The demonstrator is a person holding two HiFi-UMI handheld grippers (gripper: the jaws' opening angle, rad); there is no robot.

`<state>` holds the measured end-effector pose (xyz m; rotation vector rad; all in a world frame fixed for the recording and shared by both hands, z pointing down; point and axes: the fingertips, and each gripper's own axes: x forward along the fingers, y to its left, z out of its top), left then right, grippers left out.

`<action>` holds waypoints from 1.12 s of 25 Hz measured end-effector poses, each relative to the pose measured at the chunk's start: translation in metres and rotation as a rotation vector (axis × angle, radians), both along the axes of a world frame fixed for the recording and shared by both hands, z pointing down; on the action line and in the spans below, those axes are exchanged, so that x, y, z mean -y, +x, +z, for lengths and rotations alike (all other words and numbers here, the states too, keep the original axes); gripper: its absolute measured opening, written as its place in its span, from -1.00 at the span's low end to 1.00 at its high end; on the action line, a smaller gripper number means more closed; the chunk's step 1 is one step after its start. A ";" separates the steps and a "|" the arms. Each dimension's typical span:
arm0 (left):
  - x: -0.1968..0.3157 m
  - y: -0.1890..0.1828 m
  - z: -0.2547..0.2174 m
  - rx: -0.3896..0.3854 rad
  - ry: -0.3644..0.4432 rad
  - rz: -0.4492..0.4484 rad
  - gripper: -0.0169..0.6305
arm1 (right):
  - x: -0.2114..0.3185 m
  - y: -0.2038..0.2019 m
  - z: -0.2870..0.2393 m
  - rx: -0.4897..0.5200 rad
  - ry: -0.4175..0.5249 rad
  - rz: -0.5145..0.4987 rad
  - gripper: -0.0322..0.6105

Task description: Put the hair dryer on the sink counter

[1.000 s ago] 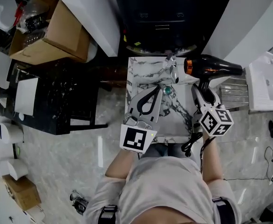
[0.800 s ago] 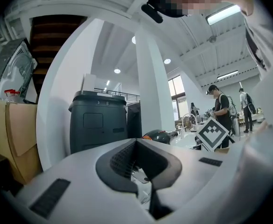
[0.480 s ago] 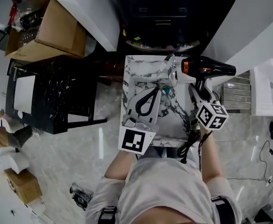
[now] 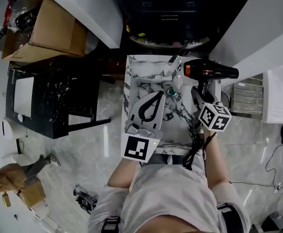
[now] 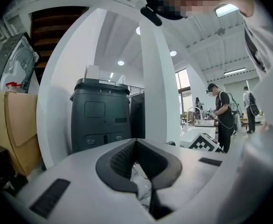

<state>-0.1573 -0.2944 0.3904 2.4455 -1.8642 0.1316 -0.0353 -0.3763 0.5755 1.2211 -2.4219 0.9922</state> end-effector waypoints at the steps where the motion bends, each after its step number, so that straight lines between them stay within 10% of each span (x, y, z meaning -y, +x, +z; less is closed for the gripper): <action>1: 0.001 0.000 0.001 0.000 -0.003 -0.001 -0.91 | 0.001 -0.001 0.004 -0.004 -0.008 -0.001 -0.31; 28: 0.015 -0.013 0.023 -0.002 -0.065 -0.016 -0.91 | 0.011 -0.015 0.059 -0.113 -0.071 -0.042 -0.31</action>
